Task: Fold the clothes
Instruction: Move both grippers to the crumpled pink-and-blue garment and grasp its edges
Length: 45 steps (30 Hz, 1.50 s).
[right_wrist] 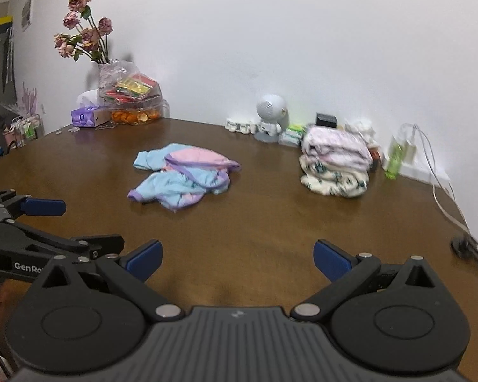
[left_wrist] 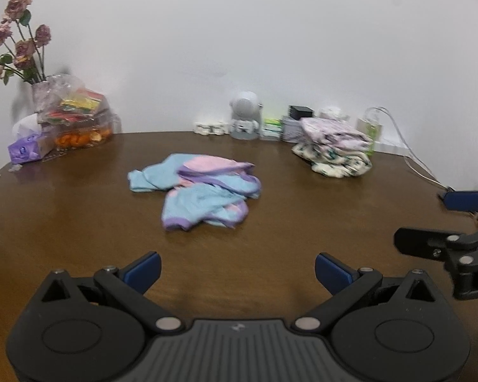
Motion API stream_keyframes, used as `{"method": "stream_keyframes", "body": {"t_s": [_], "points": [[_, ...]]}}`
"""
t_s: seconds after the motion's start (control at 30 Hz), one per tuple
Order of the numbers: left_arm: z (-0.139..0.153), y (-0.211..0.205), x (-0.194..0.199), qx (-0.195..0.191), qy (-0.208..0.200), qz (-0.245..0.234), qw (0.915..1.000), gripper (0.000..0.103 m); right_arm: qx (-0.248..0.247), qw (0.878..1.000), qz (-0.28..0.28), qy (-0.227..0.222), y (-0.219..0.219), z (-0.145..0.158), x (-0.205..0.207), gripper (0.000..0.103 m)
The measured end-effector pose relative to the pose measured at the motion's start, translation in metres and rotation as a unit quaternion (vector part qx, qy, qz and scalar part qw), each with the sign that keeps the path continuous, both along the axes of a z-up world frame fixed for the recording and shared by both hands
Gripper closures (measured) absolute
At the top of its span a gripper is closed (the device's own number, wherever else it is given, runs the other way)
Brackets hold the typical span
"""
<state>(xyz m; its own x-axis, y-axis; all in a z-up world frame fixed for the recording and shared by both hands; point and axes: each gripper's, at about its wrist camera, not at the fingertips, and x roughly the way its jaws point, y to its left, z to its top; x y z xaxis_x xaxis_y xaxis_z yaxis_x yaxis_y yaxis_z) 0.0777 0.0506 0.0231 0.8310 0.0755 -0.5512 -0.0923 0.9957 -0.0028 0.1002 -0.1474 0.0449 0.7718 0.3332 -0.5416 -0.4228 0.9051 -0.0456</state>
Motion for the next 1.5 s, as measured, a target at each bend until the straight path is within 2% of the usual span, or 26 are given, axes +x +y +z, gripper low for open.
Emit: {"method": "stream_keyframes", "body": {"t_s": [0.23, 0.53, 0.67, 0.8, 1.03, 1.17, 1.27, 1.33, 1.37, 1.43, 1.47, 1.5], "points": [[0.007, 0.033, 0.038, 0.004, 0.0, 0.021, 0.9998, 0.0, -0.004, 0.999, 0.034, 0.01, 0.033, 0.013, 0.047, 0.0], [0.015, 0.082, 0.102, -0.006, 0.001, 0.065, 0.9978, 0.0, 0.001, 0.999, 0.046, 0.012, 0.08, 0.01, 0.126, 0.0], [0.012, 0.103, 0.136, 0.002, 0.011, 0.083, 0.9965, 0.0, -0.004, 0.998, 0.051, 0.024, 0.103, 0.0, 0.17, 0.0], [0.001, 0.126, 0.171, 0.009, 0.031, 0.086, 0.9957, 0.0, -0.038, 0.996, 0.072, 0.035, 0.13, -0.019, 0.21, 0.0], [-0.024, 0.159, 0.22, 0.02, 0.061, 0.062, 0.996, 0.0, -0.101, 0.988, 0.111, 0.023, 0.171, -0.058, 0.237, 0.0], [-0.036, 0.172, 0.236, 0.003, 0.072, 0.051, 0.9961, 0.002, -0.119, 0.985, 0.128, 0.01, 0.185, -0.072, 0.24, 0.001], [-0.044, 0.178, 0.247, -0.018, 0.075, 0.035, 0.9964, 0.01, -0.119, 0.984, 0.135, 0.009, 0.189, -0.078, 0.245, 0.018], [-0.049, 0.18, 0.254, -0.034, 0.082, 0.022, 0.9958, 0.019, -0.109, 0.985, 0.135, 0.019, 0.189, -0.079, 0.251, 0.043], [-0.051, 0.18, 0.257, -0.042, 0.087, 0.018, 0.9951, 0.022, -0.104, 0.985, 0.136, 0.025, 0.189, -0.08, 0.255, 0.048], [-0.055, 0.18, 0.261, -0.054, 0.089, 0.015, 0.9944, 0.04, -0.091, 0.986, 0.139, 0.033, 0.186, -0.08, 0.259, 0.068], [-0.057, 0.18, 0.263, -0.06, 0.09, 0.014, 0.9941, 0.044, -0.083, 0.986, 0.141, 0.036, 0.184, -0.079, 0.261, 0.077], [-0.057, 0.18, 0.264, -0.065, 0.086, 0.012, 0.9941, 0.055, -0.076, 0.986, 0.143, 0.039, 0.183, -0.079, 0.262, 0.09]]}}
